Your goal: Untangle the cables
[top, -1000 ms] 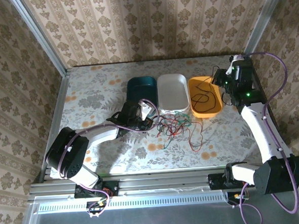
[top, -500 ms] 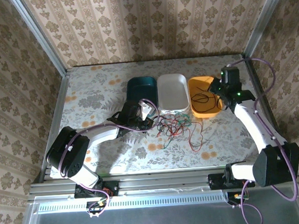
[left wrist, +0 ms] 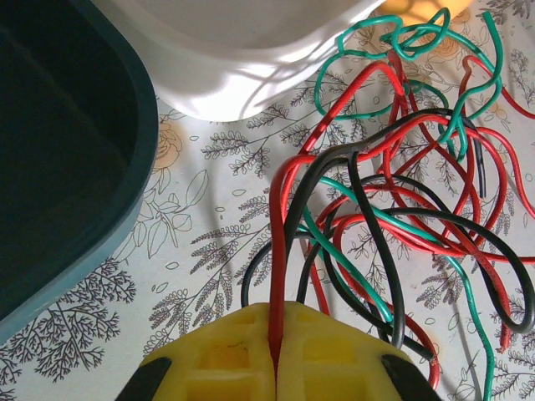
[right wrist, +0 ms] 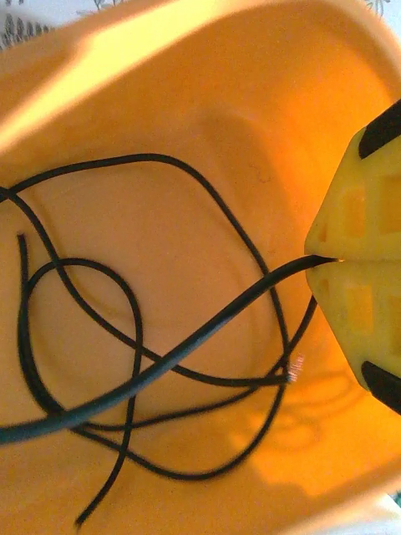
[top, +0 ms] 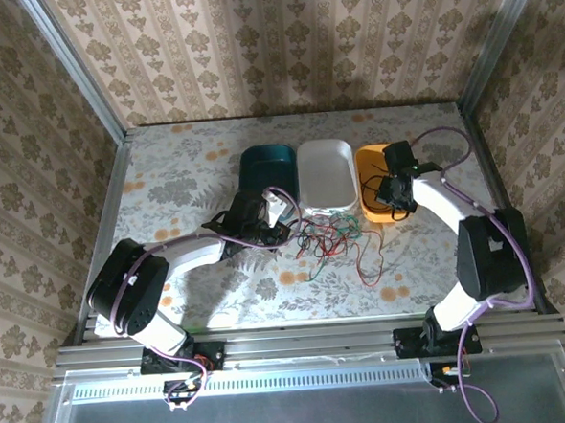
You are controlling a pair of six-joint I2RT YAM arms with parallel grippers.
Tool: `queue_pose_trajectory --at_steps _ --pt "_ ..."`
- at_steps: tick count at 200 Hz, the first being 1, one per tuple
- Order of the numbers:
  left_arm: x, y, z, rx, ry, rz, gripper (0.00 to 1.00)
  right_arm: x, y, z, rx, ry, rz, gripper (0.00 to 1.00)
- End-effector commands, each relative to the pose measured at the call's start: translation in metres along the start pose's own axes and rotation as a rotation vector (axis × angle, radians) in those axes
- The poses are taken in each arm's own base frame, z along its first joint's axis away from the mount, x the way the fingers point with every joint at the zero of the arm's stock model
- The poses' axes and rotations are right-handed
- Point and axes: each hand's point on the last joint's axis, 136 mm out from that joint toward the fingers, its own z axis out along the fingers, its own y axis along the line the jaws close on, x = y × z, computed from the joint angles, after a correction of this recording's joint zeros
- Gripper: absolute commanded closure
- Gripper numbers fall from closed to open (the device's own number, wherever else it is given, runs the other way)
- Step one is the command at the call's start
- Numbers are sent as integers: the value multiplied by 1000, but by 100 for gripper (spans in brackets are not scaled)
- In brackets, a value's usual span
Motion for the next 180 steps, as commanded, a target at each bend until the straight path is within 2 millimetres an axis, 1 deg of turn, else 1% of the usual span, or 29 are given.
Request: queue_pose_trajectory --at_steps 1,17,47,57,64,78,85,95,112,124,141,148,158,166,167,170,180 --pt "-10 0 -2 11 -19 -17 100 -5 -1 2 52 24 3 100" --pt "-10 -1 -3 10 -19 -16 100 -9 3 7 59 35 -2 99" --pt "-10 0 -3 9 -21 -13 100 -22 10 14 68 28 -21 96" --pt "-11 -1 -2 11 -21 -12 100 -29 16 11 56 16 -32 95" --pt "-12 -1 -3 12 -25 -12 100 -33 21 8 39 7 -35 91" --pt "-13 0 -3 8 -27 -9 100 -42 33 -5 -29 -34 -43 70" --pt "-13 0 -3 8 -29 -8 100 -47 37 -14 -55 -62 -41 64" --pt "-14 -1 -4 9 -30 -8 100 -55 40 -29 -84 -114 -39 59" --pt "-13 -1 -3 13 -27 -6 100 -64 40 -55 -112 -192 -33 56" --pt "-12 -1 -3 15 -25 -7 100 -70 35 -75 -114 -247 -28 55" --pt "-13 -1 -2 17 -26 -4 100 -71 28 -98 -108 -309 -44 54" --pt "-13 -1 -2 18 -26 -2 100 -69 28 -105 -116 -323 -60 54" --pt "-15 -1 -2 19 -29 -1 100 -62 33 -114 -146 -328 -106 54" --pt "-15 -2 -1 21 -30 1 100 -51 39 -113 -172 -301 -156 54" --pt "-15 -2 -1 23 -29 1 100 -50 40 -118 -184 -309 -160 54" --pt "-15 -2 -1 24 -30 3 100 -47 43 -123 -203 -310 -178 54" --pt "-16 -3 -1 27 -30 3 100 -30 53 -124 -258 -261 -243 53"
